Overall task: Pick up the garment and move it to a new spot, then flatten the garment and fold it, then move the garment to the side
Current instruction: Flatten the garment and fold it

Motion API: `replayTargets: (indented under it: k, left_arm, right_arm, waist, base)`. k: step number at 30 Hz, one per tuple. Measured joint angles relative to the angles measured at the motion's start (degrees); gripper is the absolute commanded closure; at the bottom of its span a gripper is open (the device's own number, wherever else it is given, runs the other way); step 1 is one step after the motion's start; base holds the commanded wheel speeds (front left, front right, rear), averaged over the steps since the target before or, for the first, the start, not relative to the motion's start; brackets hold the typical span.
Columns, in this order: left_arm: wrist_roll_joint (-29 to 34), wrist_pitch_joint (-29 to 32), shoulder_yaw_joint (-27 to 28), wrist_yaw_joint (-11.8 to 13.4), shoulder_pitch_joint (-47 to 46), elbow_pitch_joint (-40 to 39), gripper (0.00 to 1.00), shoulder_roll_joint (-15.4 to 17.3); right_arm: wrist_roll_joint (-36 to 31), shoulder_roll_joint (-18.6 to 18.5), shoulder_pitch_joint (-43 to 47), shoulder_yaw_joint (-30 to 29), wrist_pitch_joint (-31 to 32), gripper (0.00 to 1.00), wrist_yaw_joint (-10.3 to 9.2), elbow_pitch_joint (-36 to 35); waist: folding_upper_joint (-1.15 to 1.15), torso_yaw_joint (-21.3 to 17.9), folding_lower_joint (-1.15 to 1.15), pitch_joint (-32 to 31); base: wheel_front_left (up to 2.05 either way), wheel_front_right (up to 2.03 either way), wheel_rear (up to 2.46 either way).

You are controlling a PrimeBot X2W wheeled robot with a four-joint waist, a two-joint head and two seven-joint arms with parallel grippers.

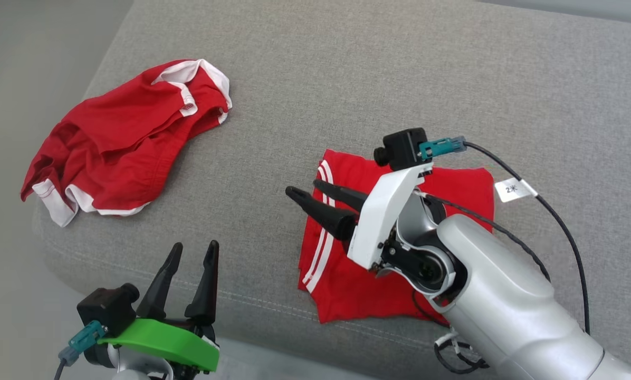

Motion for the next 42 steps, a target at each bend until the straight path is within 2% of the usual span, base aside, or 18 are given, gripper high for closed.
replayTargets:
  k: [7,13,16,22,29,35,42]
  left_arm:
    - [1.76,0.0,2.12,0.01,0.68,-0.33,0.0,0.7]
    - [2.31,0.0,3.38,0.03,2.43,-0.87,0.0,1.69]
    - [2.42,0.0,4.14,0.08,3.6,-1.0,0.0,2.25]
    - [2.83,0.0,5.54,0.45,5.77,-1.34,0.0,3.12]
    - [3.3,0.0,6.81,1.37,8.17,-2.18,0.0,3.76]
    - [4.57,0.0,6.78,1.62,8.96,-2.64,0.0,3.93]
    - [5.41,0.0,5.87,1.69,10.28,-3.15,0.0,4.35]
  right_arm:
    - [-0.33,-1.56,-0.59,-2.88,-5.22,0.0,1.81,-0.01]
    - [-5.81,-7.37,0.19,-4.85,-11.9,0.0,2.44,0.01]
    - [-10.87,-10.54,1.62,-4.98,-16.08,0.0,2.36,-0.11]
    - [-17.61,-15.57,6.39,-5.1,-22.46,0.0,-0.27,-0.69]
    - [-20.51,-18.83,12.58,-7.45,-29.2,0.0,-3.22,-1.96]
    - [-21.35,-20.71,18.11,-10.37,-32.48,0.0,-4.22,-2.19]
    - [-19.74,-20.12,24.87,-13.58,-32.78,0.0,-4.65,-2.13]
  waist:
    - [0.0,-2.89,0.0,-1.27]
    - [0.0,-6.26,0.0,-2.6]
    - [0.0,-8.17,0.0,-3.35]
    - [0.0,-12.38,0.0,-4.97]
    - [0.0,-18.39,0.0,-6.83]
    - [0.0,-22.1,0.0,-8.19]
    - [0.0,-23.92,0.0,-9.47]
  base:
    - [0.0,0.0,0.0]
    - [0.0,0.0,0.0]
    - [0.0,0.0,0.0]
    - [0.0,0.0,0.0]
    - [0.0,0.0,0.0]
    - [0.0,0.0,0.0]
    - [0.0,0.0,0.0]
